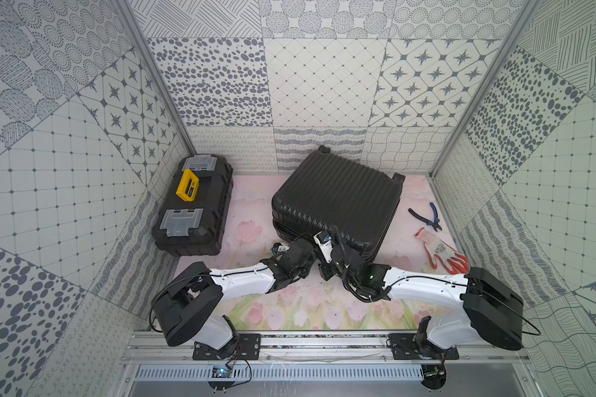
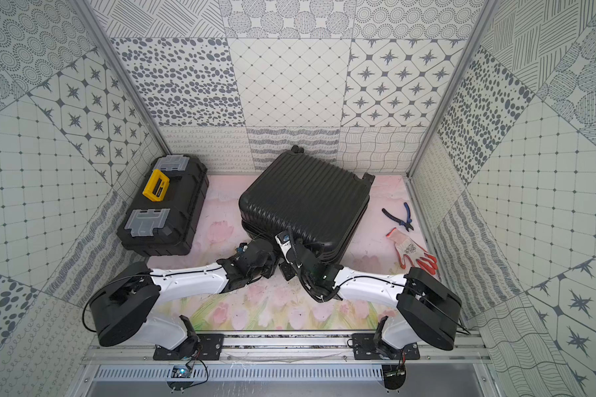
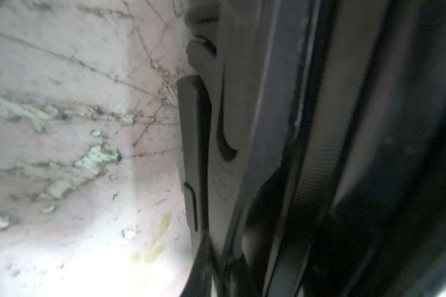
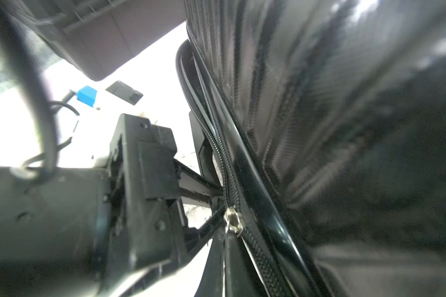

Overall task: Close the suitcase zippers
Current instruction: Zip the zipper on the suitcase, then adjust the suitcase at the center of the board.

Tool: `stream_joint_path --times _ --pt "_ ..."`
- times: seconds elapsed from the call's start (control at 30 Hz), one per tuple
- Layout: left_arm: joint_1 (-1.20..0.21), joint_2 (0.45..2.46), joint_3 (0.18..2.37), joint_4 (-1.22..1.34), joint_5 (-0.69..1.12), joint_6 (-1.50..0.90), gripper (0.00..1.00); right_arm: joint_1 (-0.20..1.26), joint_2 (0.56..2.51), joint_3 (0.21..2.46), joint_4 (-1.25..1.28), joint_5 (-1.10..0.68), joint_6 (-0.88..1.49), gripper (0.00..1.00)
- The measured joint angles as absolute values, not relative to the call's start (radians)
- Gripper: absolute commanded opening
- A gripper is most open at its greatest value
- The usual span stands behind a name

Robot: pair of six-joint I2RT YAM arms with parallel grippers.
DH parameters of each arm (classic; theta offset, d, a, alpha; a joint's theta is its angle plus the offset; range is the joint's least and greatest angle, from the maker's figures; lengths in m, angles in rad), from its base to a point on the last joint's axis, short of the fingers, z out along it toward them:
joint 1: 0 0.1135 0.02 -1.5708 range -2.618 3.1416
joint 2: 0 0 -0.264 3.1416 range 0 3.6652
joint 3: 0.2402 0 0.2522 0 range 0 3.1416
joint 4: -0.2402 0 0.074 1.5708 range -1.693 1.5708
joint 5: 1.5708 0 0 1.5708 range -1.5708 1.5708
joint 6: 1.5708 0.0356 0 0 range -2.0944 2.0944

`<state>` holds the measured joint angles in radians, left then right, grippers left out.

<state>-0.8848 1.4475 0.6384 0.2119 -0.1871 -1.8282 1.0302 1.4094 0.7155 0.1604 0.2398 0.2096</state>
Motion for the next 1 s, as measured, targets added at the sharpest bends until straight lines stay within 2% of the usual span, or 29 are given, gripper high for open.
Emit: stream_joint_path --times 0.07,0.1,0.2,0.3,0.53,0.77,1.0 --pt "-0.885 1.415 0.626 0.2 -0.159 -1.825 0.02 1.03 1.367 0.694 0.149 0.218 0.209 0.11" --pt "-0.885 1.398 0.616 0.196 -0.139 -1.824 0.08 1.03 1.342 0.687 0.132 0.203 0.21 0.15" --pt "-0.884 1.359 0.587 0.17 -0.083 -1.821 0.19 1.037 1.265 0.682 0.078 0.133 0.214 0.36" --pt "-0.879 1.33 0.572 0.139 -0.03 -1.808 0.28 1.043 1.18 0.684 0.006 0.086 0.213 0.48" --pt "-0.855 1.244 0.55 0.093 0.024 -1.762 0.52 1.014 1.061 0.751 -0.279 0.068 0.22 0.6" --pt "-0.822 1.075 0.583 -0.113 0.009 -1.63 0.61 0.893 1.017 0.965 -0.513 0.012 0.201 0.71" --pt "-0.707 0.942 0.778 -0.428 -0.051 -1.304 0.65 0.653 1.014 1.126 -0.64 -0.018 0.182 0.78"
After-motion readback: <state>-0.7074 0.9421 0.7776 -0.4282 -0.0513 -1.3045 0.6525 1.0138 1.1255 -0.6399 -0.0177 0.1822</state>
